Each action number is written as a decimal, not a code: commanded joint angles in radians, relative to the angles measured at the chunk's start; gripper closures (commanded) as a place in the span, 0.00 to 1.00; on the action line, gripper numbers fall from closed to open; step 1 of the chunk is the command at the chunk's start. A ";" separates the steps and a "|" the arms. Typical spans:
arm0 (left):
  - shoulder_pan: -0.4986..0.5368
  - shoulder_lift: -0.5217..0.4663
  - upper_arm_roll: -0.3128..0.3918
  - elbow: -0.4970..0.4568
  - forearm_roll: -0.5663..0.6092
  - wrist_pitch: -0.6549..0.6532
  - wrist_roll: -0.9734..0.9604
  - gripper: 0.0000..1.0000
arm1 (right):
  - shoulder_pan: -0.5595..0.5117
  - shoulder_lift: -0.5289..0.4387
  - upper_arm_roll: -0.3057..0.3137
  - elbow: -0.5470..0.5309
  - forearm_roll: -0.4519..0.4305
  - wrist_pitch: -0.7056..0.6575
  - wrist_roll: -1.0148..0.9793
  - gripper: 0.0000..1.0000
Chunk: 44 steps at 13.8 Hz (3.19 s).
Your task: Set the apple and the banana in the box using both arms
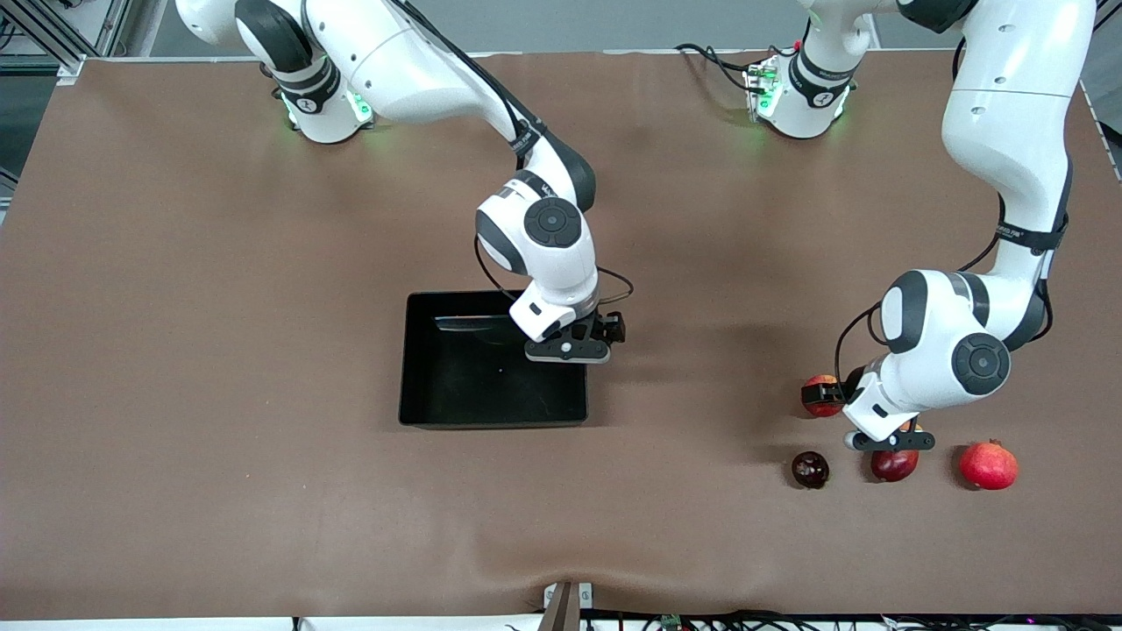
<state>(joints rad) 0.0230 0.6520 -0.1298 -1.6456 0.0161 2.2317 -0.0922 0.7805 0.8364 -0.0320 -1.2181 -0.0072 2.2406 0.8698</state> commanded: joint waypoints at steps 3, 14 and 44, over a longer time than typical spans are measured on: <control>-0.005 0.032 0.002 0.009 -0.010 0.025 0.020 0.00 | -0.075 -0.126 0.017 -0.020 0.061 -0.094 -0.084 0.00; -0.080 -0.046 0.002 0.024 -0.008 -0.073 -0.017 0.57 | -0.351 -0.414 0.009 -0.228 0.070 -0.301 -0.560 0.00; -0.847 0.304 0.162 0.471 -0.022 0.235 -1.446 0.60 | -0.788 -0.876 -0.057 -0.277 0.049 -0.854 -0.911 0.00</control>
<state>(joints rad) -0.7861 0.9193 -0.0085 -1.2082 0.0115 2.4380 -1.4976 0.0071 -0.0058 -0.1031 -1.4462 0.0516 1.3500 -0.0416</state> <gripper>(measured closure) 0.198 0.000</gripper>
